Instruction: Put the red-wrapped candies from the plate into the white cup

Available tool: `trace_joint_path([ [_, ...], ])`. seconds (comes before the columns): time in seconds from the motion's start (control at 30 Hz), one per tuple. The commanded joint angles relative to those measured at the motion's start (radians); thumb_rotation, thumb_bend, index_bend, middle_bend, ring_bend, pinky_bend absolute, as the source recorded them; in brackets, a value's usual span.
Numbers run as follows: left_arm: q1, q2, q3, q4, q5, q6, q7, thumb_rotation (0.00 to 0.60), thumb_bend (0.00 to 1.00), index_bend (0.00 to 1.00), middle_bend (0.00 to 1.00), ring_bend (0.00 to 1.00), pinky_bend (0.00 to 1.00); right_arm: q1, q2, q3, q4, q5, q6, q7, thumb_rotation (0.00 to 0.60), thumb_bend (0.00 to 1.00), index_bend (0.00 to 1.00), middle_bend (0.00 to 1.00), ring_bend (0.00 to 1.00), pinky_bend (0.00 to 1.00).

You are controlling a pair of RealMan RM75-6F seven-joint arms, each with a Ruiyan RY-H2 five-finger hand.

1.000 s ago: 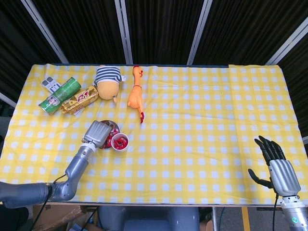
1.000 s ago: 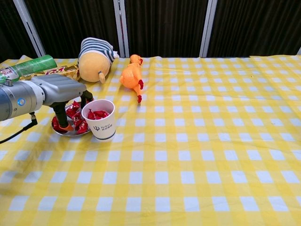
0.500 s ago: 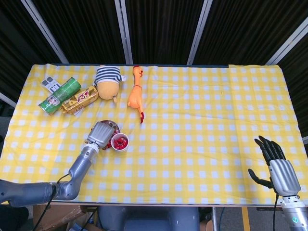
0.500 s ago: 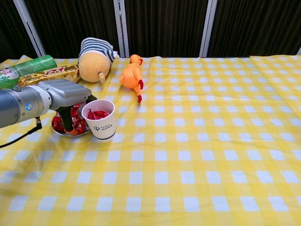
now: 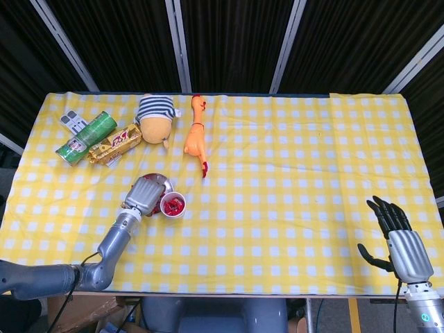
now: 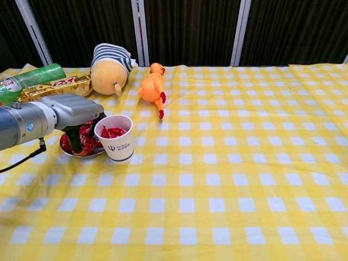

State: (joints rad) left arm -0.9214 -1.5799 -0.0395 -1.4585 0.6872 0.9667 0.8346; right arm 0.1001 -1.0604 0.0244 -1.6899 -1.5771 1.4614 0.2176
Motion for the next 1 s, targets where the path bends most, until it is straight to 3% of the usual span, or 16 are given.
trace_joint_path([
  [0.03, 0.003, 0.003, 0.002, -0.002, 0.001, 0.002, -0.003, 0.600, 0.29, 0.44, 0.49, 0.91, 0.95, 0.000, 0.000, 0.000, 0.000, 0.000, 0.000, 0.000, 0.600, 0.39, 0.00, 0.00, 0.00, 0.00],
  [0.73, 0.022, 0.006, 0.002, -0.003, 0.044, 0.021, -0.034, 0.600, 0.38, 0.55, 0.63, 0.92, 0.95, -0.002, -0.001, -0.001, 0.000, -0.004, 0.004, -0.001, 0.600, 0.39, 0.00, 0.00, 0.00, 0.00],
  [1.0, 0.031, 0.046, -0.016, -0.038, 0.063, 0.045, -0.049, 0.600, 0.38, 0.56, 0.64, 0.92, 0.95, -0.002, 0.000, -0.001, -0.001, -0.005, 0.004, 0.000, 0.600, 0.39, 0.00, 0.00, 0.00, 0.00],
])
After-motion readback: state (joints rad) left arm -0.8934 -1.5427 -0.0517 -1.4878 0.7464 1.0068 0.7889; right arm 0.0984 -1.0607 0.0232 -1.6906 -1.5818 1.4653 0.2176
